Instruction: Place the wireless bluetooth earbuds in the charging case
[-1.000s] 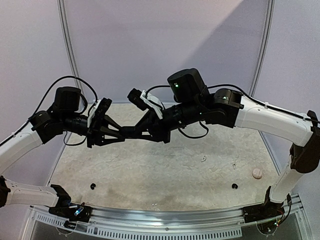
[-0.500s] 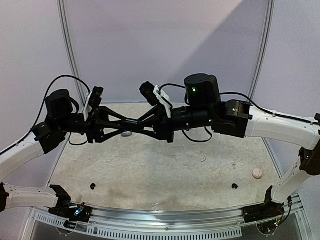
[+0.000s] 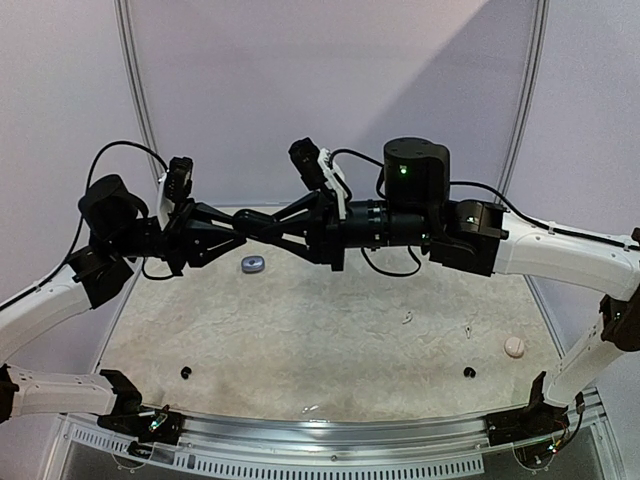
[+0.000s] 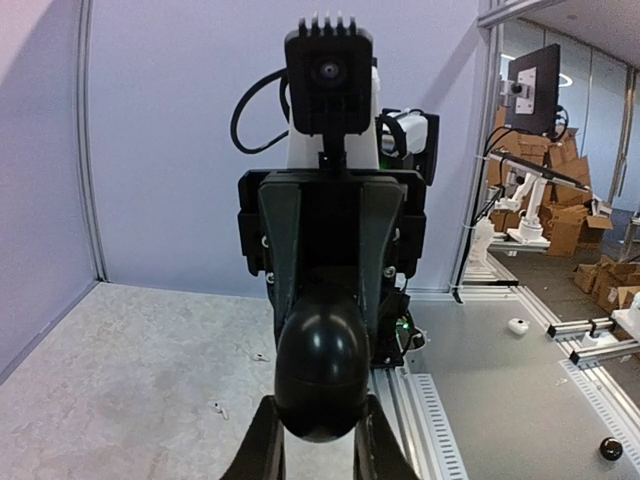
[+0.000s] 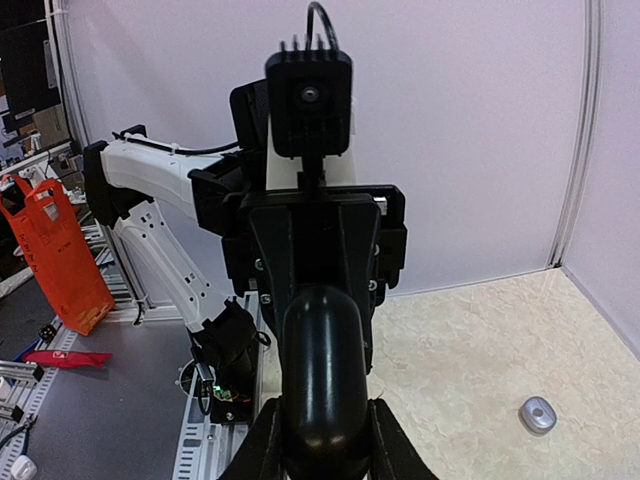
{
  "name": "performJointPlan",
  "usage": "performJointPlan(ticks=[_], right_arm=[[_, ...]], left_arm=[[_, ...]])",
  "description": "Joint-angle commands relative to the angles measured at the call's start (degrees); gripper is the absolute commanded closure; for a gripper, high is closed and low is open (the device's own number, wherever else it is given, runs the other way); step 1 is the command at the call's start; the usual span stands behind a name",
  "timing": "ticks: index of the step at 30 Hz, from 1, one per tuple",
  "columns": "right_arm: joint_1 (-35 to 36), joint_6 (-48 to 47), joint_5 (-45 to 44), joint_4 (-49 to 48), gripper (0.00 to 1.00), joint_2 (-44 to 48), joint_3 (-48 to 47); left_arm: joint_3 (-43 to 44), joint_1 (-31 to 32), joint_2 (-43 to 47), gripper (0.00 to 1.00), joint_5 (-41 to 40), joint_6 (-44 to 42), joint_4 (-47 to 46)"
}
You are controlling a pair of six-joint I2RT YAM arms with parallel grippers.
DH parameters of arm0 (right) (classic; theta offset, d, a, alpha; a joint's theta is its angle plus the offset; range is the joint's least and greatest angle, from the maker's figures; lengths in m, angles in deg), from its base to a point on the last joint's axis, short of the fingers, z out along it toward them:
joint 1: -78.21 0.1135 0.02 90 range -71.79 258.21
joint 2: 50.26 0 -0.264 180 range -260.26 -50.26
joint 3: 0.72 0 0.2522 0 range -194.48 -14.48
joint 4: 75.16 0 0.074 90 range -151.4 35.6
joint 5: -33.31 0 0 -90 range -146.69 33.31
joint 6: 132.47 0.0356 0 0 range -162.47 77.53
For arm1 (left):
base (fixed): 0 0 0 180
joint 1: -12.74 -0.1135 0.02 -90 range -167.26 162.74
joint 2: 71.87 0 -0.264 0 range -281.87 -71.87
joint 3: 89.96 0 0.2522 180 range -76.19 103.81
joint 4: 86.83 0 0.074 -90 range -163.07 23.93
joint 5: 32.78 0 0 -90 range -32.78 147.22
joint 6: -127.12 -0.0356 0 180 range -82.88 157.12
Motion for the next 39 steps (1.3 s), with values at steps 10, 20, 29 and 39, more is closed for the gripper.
performJointPlan(ticks=[10,20,29,39], right_arm=[[0.1,0.5,-0.4,3.7,1.0,-1.2,-1.7],[0.1,-0.9,-0.5,3.6,1.0,-1.9,-3.2],[0.1,-1.2,-0.6,3.8,1.0,-2.2,-4.0],[0.1,-0.5,-3.7,6.9,0.69,-2.9,-5.0]], left_arm=[[-0.3,0.3,-0.8,0.8,0.2,1.0,-1.9],[0.4,0.4,-1.7,0.69,0.9,1.0,-2.2],[0.9,0.8,-2.4,0.71,1.4,0.4,-1.6],[1.1,0.9,-1.8,1.0,1.1,-2.4,0.6]])
